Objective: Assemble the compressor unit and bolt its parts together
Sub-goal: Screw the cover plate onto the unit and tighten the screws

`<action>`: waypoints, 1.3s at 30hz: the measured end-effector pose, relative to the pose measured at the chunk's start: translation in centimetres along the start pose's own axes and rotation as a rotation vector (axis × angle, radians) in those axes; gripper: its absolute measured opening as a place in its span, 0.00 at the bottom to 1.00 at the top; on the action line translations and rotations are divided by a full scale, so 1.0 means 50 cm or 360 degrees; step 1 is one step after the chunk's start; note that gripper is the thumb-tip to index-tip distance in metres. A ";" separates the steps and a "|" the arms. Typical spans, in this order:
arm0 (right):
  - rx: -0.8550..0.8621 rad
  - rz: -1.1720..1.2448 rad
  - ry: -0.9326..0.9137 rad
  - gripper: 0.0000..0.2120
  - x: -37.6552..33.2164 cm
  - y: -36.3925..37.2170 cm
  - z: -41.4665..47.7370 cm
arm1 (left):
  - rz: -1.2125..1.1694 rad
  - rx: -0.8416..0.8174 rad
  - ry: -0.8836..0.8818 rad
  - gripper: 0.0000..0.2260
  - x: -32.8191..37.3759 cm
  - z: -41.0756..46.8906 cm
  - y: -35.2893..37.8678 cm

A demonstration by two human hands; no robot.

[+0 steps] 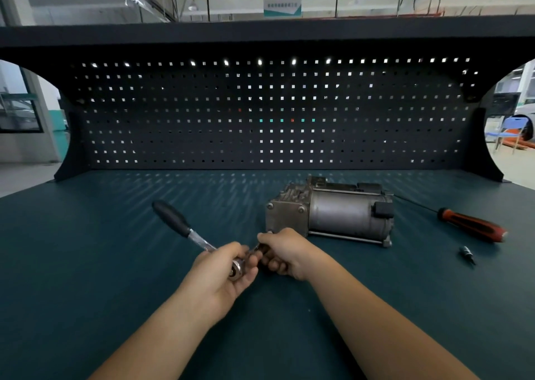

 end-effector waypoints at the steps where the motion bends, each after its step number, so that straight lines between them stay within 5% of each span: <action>1: 0.0006 -0.0003 -0.0014 0.14 -0.001 0.000 0.000 | 0.0181 0.0004 0.0080 0.06 0.006 0.002 0.000; 14: 0.0127 -0.0091 -0.0072 0.13 -0.007 -0.014 0.007 | 0.2912 -0.0080 0.1614 0.09 0.033 -0.054 0.091; 16: 0.0135 -0.0020 -0.0059 0.14 -0.006 -0.015 0.006 | 0.3079 -0.0076 0.1699 0.11 0.031 -0.048 0.091; 20: 0.0098 -0.0019 -0.0086 0.10 -0.004 -0.008 0.005 | 0.2309 -0.0136 0.1302 0.10 0.058 -0.021 0.057; 26: 0.0072 0.0028 -0.0009 0.11 0.000 -0.005 0.002 | 0.0189 -0.0025 -0.0034 0.06 -0.003 0.021 -0.007; 29: 0.0082 0.0028 0.0005 0.11 0.002 -0.007 0.001 | -0.0534 -0.0062 -0.0278 0.04 -0.013 0.012 0.002; 35: 0.0088 0.0046 -0.0003 0.12 0.003 -0.008 0.001 | -0.0800 -0.0020 -0.0266 0.11 -0.016 0.011 -0.002; 39: 0.0075 0.0037 -0.0009 0.14 0.001 -0.005 0.000 | -0.0284 -0.0098 -0.0290 0.06 -0.011 -0.010 0.010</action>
Point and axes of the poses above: each hand's wrist, its own z-axis towards the middle knuckle, its own y-axis out of the palm, x = y × z, the point moved 9 cm from there along z, towards the middle knuckle, and after that the axes turned 9 degrees about -z, right-handed, at the moved point
